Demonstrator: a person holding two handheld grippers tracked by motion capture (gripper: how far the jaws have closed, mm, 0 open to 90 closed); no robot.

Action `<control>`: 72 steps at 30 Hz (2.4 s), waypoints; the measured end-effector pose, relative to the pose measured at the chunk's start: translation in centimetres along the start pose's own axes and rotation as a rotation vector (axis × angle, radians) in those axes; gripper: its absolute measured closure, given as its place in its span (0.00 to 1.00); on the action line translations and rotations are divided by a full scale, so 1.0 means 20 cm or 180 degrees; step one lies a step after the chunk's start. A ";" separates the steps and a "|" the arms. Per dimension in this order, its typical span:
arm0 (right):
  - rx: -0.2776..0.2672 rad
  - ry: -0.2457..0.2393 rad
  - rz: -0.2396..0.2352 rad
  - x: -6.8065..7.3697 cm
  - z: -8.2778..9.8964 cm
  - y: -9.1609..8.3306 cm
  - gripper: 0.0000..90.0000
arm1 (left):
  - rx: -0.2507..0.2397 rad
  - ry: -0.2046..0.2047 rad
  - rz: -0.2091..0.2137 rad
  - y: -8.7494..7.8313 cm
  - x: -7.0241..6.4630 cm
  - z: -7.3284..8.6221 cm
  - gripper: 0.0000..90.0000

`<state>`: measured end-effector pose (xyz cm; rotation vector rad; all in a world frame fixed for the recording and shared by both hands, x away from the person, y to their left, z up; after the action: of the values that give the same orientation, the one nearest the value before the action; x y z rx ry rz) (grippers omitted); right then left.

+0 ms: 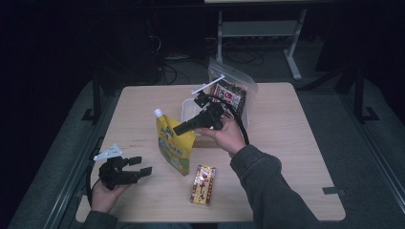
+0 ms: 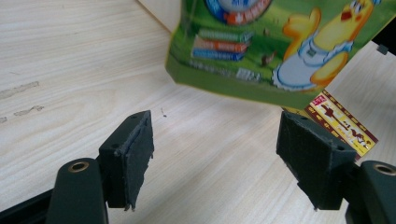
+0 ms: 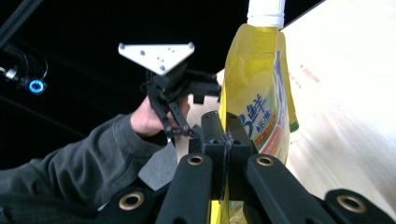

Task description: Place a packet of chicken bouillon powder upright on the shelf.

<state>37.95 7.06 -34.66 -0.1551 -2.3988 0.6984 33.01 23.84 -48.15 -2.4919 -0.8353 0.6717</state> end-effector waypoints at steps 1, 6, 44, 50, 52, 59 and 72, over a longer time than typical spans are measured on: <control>-0.0017 0.0004 0.0014 0.00 0.00 -0.01 1.00 | 0.0008 0.0003 -0.0008 0.00 0.00 0.00 0.30; -0.0192 0.0087 0.0089 -0.01 -0.04 -0.06 1.00 | 0.0027 -0.0016 -0.0019 0.01 0.00 0.01 0.28; -0.1083 0.0518 0.0786 -0.26 -0.27 -0.42 0.99 | 0.0070 -0.0075 0.0003 0.04 0.02 0.03 0.28; -0.1152 0.0557 0.0879 -0.32 -0.33 -0.36 0.99 | 0.0095 -0.0058 0.0019 0.05 0.02 0.03 0.28; -0.1173 0.0585 0.0916 -0.34 -0.34 -0.34 0.99 | 0.0083 -0.0060 0.0029 0.05 0.01 0.03 0.28; -0.1216 0.0682 0.1055 -0.44 -0.36 -0.29 0.99 | 0.0083 -0.0046 0.0068 0.06 0.00 0.02 0.28; -0.1328 0.0724 0.1123 -0.49 -0.39 -0.23 0.99 | 0.0070 -0.0057 0.0061 0.05 0.00 0.03 0.28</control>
<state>50.76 3.93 -32.40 -0.8018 -2.2845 0.2971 33.19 23.29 -49.19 -2.4808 -0.8071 0.7071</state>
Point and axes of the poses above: each handheld gripper's, and its own axes: y roughly forward along the jaws, z roughly out of its underside, x roughly to its left, the point moved 10 cm from there along y, roughly forward along the jaws, and after that the axes turned 4 degrees about z, right-handed, at the moved point
